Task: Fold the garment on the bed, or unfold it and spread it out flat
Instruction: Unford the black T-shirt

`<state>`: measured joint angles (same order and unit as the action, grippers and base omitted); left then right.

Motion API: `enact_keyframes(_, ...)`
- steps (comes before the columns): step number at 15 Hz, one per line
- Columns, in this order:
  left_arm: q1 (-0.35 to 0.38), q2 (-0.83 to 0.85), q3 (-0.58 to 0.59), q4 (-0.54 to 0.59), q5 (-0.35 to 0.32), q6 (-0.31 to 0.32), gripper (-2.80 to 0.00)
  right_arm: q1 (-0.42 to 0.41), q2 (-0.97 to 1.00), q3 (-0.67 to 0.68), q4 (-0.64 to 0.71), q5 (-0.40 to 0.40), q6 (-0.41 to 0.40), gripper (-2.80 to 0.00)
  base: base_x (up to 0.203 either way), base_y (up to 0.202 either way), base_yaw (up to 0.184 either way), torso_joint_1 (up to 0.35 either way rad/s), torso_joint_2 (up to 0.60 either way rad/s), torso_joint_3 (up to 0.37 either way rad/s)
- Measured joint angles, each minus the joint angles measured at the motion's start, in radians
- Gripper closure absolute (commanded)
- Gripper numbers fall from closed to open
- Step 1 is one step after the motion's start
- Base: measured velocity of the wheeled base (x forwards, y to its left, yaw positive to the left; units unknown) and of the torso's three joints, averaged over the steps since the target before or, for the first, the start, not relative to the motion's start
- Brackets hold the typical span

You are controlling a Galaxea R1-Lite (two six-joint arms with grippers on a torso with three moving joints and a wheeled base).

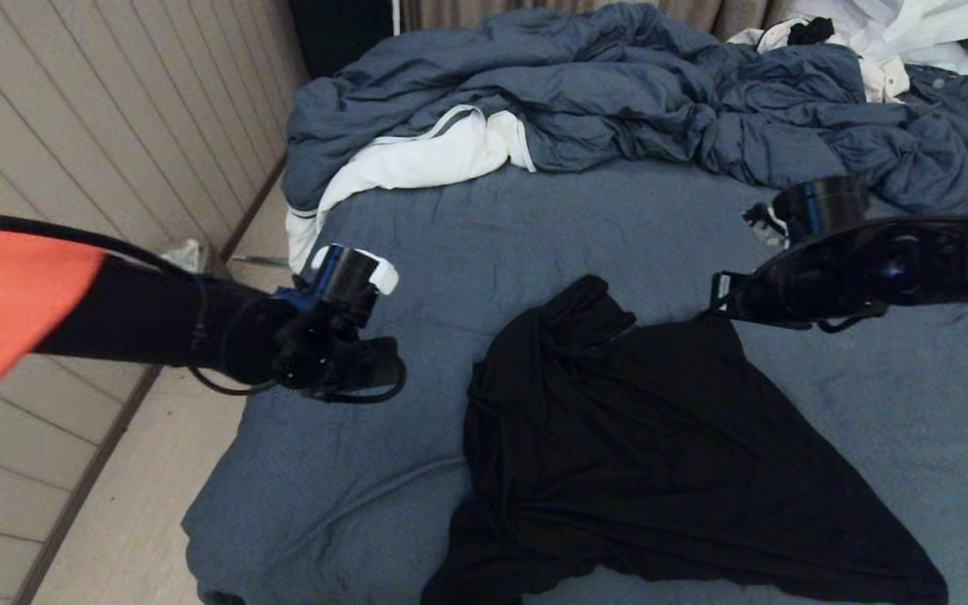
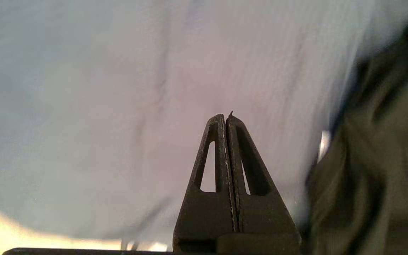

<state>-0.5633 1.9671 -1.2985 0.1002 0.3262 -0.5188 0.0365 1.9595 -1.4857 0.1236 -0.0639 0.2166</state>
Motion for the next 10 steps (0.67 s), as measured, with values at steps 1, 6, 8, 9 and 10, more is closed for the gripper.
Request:
enact_keyframes(1,0.004,-0.082,0.09,-0.024,0.0,-0.001,0.0,0.017,0.056,-0.07,0.0,-0.032,0.014,0.0,0.0,0.0,0.0,0.0,0.0,0.0)
enact_keyframes(6,0.045,-0.399,0.433,-0.066,0.042,-0.003,0.0,0.095,0.314,-0.395,0.004,-0.078,0.02,0.0,0.0,0.0,0.0,0.0,0.0,0.0)
enact_keyframes(8,0.051,-0.481,0.503,-0.069,0.084,-0.004,0.0,0.144,0.394,-0.454,-0.026,-0.092,-0.007,0.0,0.0,0.0,0.0,0.0,0.0,0.0)
enact_keyframes(9,0.052,-0.521,0.53,-0.069,0.095,-0.003,0.0,0.163,0.425,-0.467,-0.052,-0.115,-0.011,0.0,0.0,0.0,0.0,0.0,0.0,0.0)
enact_keyframes(10,0.053,-0.559,0.552,-0.064,0.102,-0.002,0.0,0.173,0.448,-0.473,-0.071,-0.142,-0.012,0.0,0.0,0.0,0.0,0.0,0.0,0.0)
